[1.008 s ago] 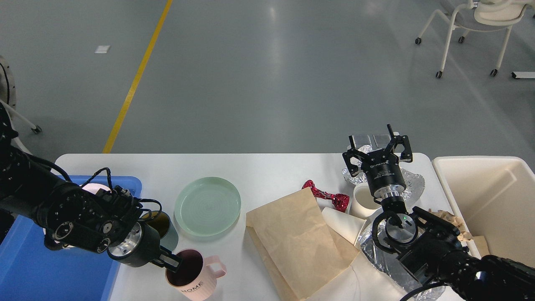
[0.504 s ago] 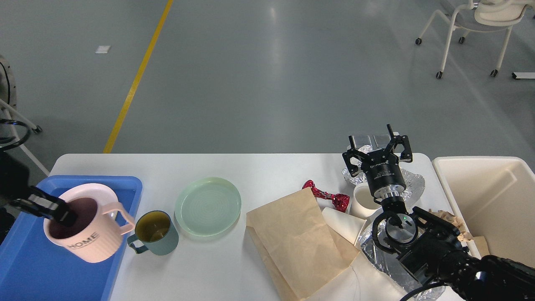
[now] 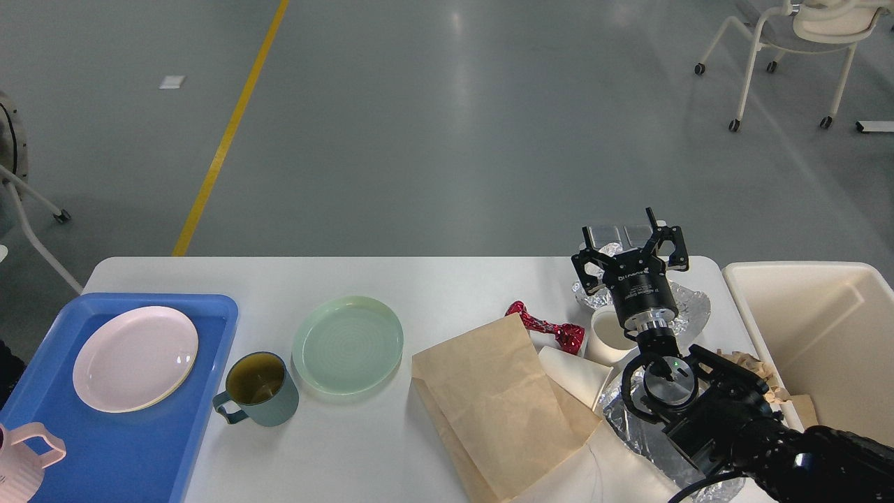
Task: Tidy desktop
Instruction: 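Lift the pink mug and set it on the blue tray corner, then move the left gripper to the green mug and grasp it, then carry the green mug onto the blue tray beside the pink mug, then reach the left gripper to the pale green plate rim and grasp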
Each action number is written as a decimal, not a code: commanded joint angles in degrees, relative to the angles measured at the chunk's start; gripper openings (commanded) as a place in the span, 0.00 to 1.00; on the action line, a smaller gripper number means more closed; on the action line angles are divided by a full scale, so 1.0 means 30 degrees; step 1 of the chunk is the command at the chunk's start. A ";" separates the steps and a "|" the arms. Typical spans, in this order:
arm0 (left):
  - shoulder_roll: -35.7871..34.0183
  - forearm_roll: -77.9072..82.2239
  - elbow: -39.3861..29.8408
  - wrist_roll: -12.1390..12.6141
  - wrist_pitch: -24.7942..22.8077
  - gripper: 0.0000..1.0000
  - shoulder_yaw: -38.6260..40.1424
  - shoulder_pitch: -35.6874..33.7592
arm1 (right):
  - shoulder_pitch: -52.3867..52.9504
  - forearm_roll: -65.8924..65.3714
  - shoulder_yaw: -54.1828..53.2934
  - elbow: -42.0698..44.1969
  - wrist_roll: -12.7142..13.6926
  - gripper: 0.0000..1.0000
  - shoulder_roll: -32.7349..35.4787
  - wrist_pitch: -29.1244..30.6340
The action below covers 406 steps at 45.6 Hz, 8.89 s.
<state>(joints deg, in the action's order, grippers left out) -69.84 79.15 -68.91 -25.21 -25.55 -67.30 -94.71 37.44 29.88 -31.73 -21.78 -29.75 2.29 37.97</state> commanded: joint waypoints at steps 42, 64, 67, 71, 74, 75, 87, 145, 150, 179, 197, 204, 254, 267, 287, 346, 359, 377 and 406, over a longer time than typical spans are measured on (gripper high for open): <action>0.3681 -0.3240 0.9318 -0.4867 0.1021 0.85 0.6849 0.9396 | 0.0000 0.0002 0.0000 -0.0006 -0.0015 1.00 0.0000 -0.0001; 0.3973 -0.3269 0.4546 -0.4871 -0.9816 0.87 0.7785 -0.7331 | 0.0000 0.0001 0.0000 -0.0006 0.0014 1.00 0.0000 -0.0001; 0.4119 -0.3561 0.3346 -0.4022 -0.9816 0.87 0.8603 -0.8768 | 0.0000 0.0030 0.0000 -0.0006 0.0014 1.00 0.0000 -0.0001; 0.3857 -0.4410 0.0771 -0.2588 -0.9816 0.87 0.9864 -0.9534 | 0.0000 0.0001 0.0000 -0.0006 0.0014 1.00 0.0000 -0.0001; 0.3651 -0.4967 -0.1456 -0.1065 -0.9816 0.87 1.0451 -0.9505 | 0.0000 0.0001 0.0000 -0.0006 -0.0015 1.00 0.0000 -0.0001; 0.3621 -0.5085 -0.2101 -0.0538 -0.9816 0.87 1.0481 -0.9476 | 0.0000 0.0001 0.0000 -0.0006 0.0014 1.00 0.0000 -0.0001; 0.3738 -0.5174 -0.5946 0.3828 -0.4557 0.87 0.8757 -0.3008 | 0.0000 0.0001 0.0000 -0.0006 0.0014 1.00 0.0000 -0.0001; 1.1853 -0.7752 0.1759 0.6996 0.4796 0.45 0.7406 0.7135 | 0.0000 0.0001 0.0000 -0.0006 -0.0015 1.00 0.0000 -0.0001; 1.2000 -0.7723 0.1759 0.6967 0.4913 0.32 0.7376 0.7223 | 0.0000 0.0001 0.0000 -0.0006 0.0014 1.00 0.0000 -0.0001; 0.6205 -0.7752 -0.3101 0.6235 -0.1641 0.00 0.9395 0.0435 | 0.0000 0.0030 0.0000 -0.0006 0.0014 1.00 0.0000 -0.0001; 0.0254 -0.5646 -0.3747 0.6147 -0.9816 0.00 1.2709 -0.5933 | 0.0000 0.0001 0.0000 -0.0006 0.0014 1.00 0.0000 -0.0001; -0.1446 -0.3684 -0.5650 0.6176 -0.9816 0.00 1.2591 -0.1836 | 0.0000 0.0001 0.0000 -0.0006 -0.0015 1.00 0.0000 -0.0001; 0.2215 -0.0427 -0.1434 0.6000 0.1251 0.13 1.2825 1.1413 | 0.0000 0.0030 0.0000 -0.0006 0.0014 1.00 0.0000 -0.0001; 0.2098 -0.0807 -0.1200 0.5444 0.1281 0.57 1.3382 1.1354 | 0.0000 0.0030 0.0000 -0.0006 0.0014 1.00 0.0000 -0.0001; -0.0922 -0.3093 -0.0177 0.4447 -0.9816 0.82 2.1406 -0.3227 | 0.0000 0.0002 0.0000 -0.0036 0.0014 1.00 0.0000 -0.0001; 1.7682 -0.8104 1.0311 0.7875 0.4445 0.75 1.2474 1.0387 | 0.0000 0.0001 0.0000 -0.0036 0.0014 1.00 0.0000 -0.0001; 1.8826 -0.8074 1.1867 0.8520 0.4327 0.67 1.2327 1.1354 | 0.0000 0.0001 0.0000 -0.0036 0.0014 1.00 0.0000 -0.0001; 1.9060 -0.8074 1.1867 0.8871 0.4386 0.53 1.2269 1.1940 | 0.0000 0.0001 0.0000 -0.0036 0.0014 1.00 0.0000 -0.0001; 1.9207 -0.8045 1.1867 0.8989 0.4298 0.02 1.2240 1.1941 | 0.0000 0.0030 0.0000 -0.0036 0.0014 1.00 0.0000 -0.0001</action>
<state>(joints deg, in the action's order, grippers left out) -12.21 55.02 -33.31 1.67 -12.55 -30.58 -58.89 37.44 29.92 -31.73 -21.89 -29.72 2.29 37.97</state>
